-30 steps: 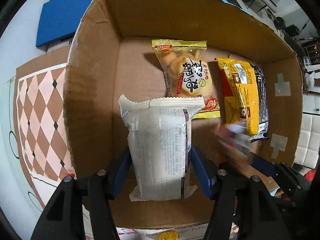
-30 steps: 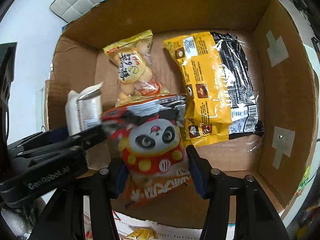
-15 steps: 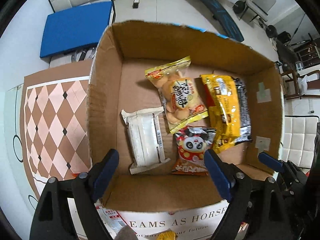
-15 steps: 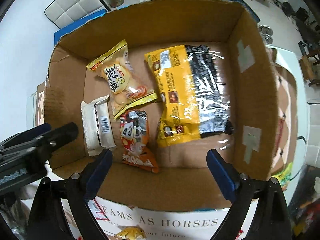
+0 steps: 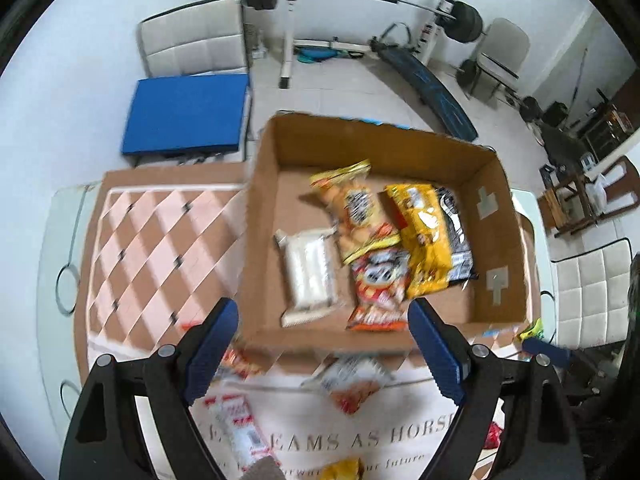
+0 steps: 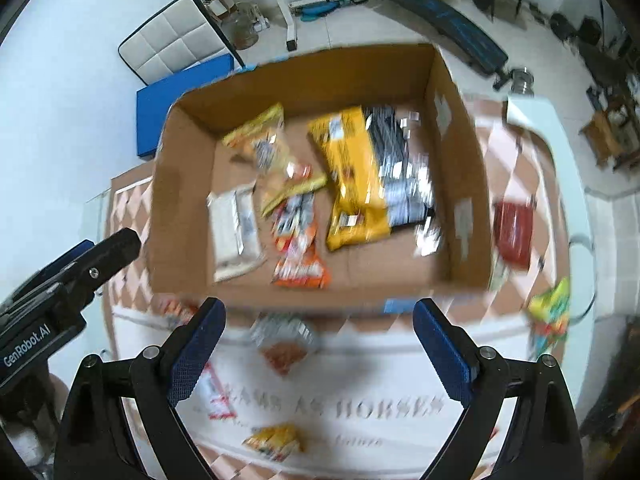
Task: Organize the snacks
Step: 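Withdraw both tools from the box toward the table, then grasp the red-white spicy strip with the left tool while the right grasps the yellow chip packet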
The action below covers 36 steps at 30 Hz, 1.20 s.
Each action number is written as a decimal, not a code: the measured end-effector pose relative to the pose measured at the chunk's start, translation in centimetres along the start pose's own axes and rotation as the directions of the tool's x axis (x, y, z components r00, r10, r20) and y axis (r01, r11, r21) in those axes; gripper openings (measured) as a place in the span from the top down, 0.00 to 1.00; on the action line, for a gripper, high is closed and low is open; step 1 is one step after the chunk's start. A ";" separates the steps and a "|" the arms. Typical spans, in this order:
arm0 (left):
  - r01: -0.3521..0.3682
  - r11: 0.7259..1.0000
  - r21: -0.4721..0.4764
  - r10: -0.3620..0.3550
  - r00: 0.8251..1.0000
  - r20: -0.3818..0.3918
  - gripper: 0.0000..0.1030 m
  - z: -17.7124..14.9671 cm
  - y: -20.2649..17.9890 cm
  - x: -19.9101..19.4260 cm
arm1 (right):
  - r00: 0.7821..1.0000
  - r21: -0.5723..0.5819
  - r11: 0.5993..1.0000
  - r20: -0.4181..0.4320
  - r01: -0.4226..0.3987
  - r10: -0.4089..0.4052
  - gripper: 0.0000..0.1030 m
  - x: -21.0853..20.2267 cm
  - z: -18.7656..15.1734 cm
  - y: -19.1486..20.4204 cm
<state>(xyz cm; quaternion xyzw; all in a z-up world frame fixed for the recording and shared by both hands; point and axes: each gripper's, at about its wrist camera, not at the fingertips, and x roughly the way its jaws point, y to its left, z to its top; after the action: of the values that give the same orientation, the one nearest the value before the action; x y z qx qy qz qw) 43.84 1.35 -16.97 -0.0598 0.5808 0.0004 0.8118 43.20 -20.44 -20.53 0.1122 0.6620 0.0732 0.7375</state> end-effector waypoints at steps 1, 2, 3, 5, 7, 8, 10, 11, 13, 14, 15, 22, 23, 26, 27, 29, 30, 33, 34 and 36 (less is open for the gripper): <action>-0.013 1.000 -0.014 0.013 1.000 -0.001 0.16 -1.1 0.5 -0.3 | 1.000 0.030 0.999 -0.024 -0.018 0.018 0.06 0.3 -1.4 -0.1; -0.023 0.999 -0.029 0.023 1.000 -0.011 0.16 -2.3 1.2 -0.4 | 0.998 0.059 0.998 -0.050 -0.034 0.037 0.06 0.8 -2.5 -0.2; -0.037 0.998 -0.043 0.036 0.999 -0.024 0.16 -3.5 1.9 -0.5 | 0.994 0.092 0.994 -0.085 -0.057 0.065 0.06 1.5 -3.8 -0.4; -0.063 0.996 -0.071 0.059 0.996 -0.062 0.16 -6.5 3.1 -0.1 | 0.974 0.175 0.980 -0.185 -0.098 0.130 0.06 4.1 -6.8 -0.9; -0.090 0.991 -0.099 0.078 0.991 -0.111 0.16 -9.4 4.4 0.7 | 0.933 0.253 0.959 -0.296 -0.129 0.203 0.06 7.3 -9.9 -1.3; -0.095 0.989 -0.109 0.080 0.988 -0.132 0.16 -10.5 5.0 0.9 | 0.905 0.294 0.946 -0.351 -0.136 0.240 0.06 9.1 -11.5 -1.4; -0.109 0.985 -0.133 0.083 0.979 -0.186 0.16 -12.9 6.1 2.1 | 0.848 0.386 0.912 -0.428 -0.141 0.312 0.06 12.2 -14.6 -1.8; -0.117 0.982 -0.151 0.083 0.973 -0.215 0.16 -14.3 6.7 2.7 | 0.831 0.416 0.899 -0.445 -0.140 0.335 0.06 13.2 -15.6 -1.9; -0.130 0.976 -0.176 0.082 0.963 -0.256 0.16 -16.2 7.6 3.7 | 0.801 0.478 0.868 -0.464 -0.135 0.380 0.06 15.0 -17.4 -2.1; -0.142 0.972 -0.186 0.087 0.958 -0.273 0.16 -17.1 7.9 4.0 | 0.785 0.509 0.851 -0.472 -0.129 0.401 0.06 15.9 -18.3 -2.1; -0.147 0.970 -0.194 0.088 0.955 -0.283 0.16 -17.8 8.3 4.3 | 0.772 0.540 0.833 -0.474 -0.125 0.423 0.06 16.6 -19.0 -2.1; -0.179 0.952 -0.250 0.092 0.942 -0.323 0.16 -20.1 9.8 5.8 | 0.742 0.659 0.746 -0.452 -0.097 0.495 0.19 19.7 -21.1 -1.8; -0.178 0.950 -0.255 0.089 0.941 -0.327 0.16 -20.1 10.0 6.0 | 0.742 0.663 0.743 -0.453 -0.089 0.493 0.29 20.0 -21.2 -1.8; -0.182 0.949 -0.259 0.090 0.939 -0.332 0.16 -20.2 10.2 6.4 | 0.752 0.636 0.768 -0.466 -0.081 0.466 0.37 20.3 -21.2 -1.1; -0.183 0.948 -0.261 0.089 0.938 -0.335 0.16 -20.2 10.3 6.6 | 0.763 0.609 0.789 -0.470 -0.084 0.444 0.39 20.1 -21.0 -0.9; -0.184 0.949 -0.258 0.087 0.934 -0.345 0.16 -20.1 10.4 7.2 | 0.792 0.498 0.862 -0.490 -0.088 0.365 0.43 19.3 -20.0 0.1; -0.186 0.949 -0.254 0.088 0.932 -0.353 0.16 -20.0 10.4 7.5 | 0.814 0.427 0.900 -0.492 -0.084 0.309 0.43 18.6 -19.4 0.6; -0.183 0.955 -0.233 0.085 0.923 -0.375 0.16 -19.6 10.2 8.9 | 0.872 0.192 0.980 -0.471 -0.047 0.134 0.43 16.9 -17.8 2.4; -0.182 0.957 -0.227 0.085 0.921 -0.380 0.16 -19.5 10.1 9.4 | 0.890 0.093 0.995 -0.452 -0.021 0.061 0.44 16.4 -17.4 3.2; -0.178 0.961 -0.211 0.081 0.912 -0.401 0.16 -19.3 9.8 10.5 | 0.911 -0.063 0.998 -0.410 0.032 -0.055 0.44 15.6 -16.7 4.3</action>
<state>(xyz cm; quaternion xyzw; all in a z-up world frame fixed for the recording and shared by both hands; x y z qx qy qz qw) 28.40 8.49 -34.00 -0.1186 0.7285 0.1136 0.6650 28.51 -11.18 -35.98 0.0594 0.8024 0.0967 0.5860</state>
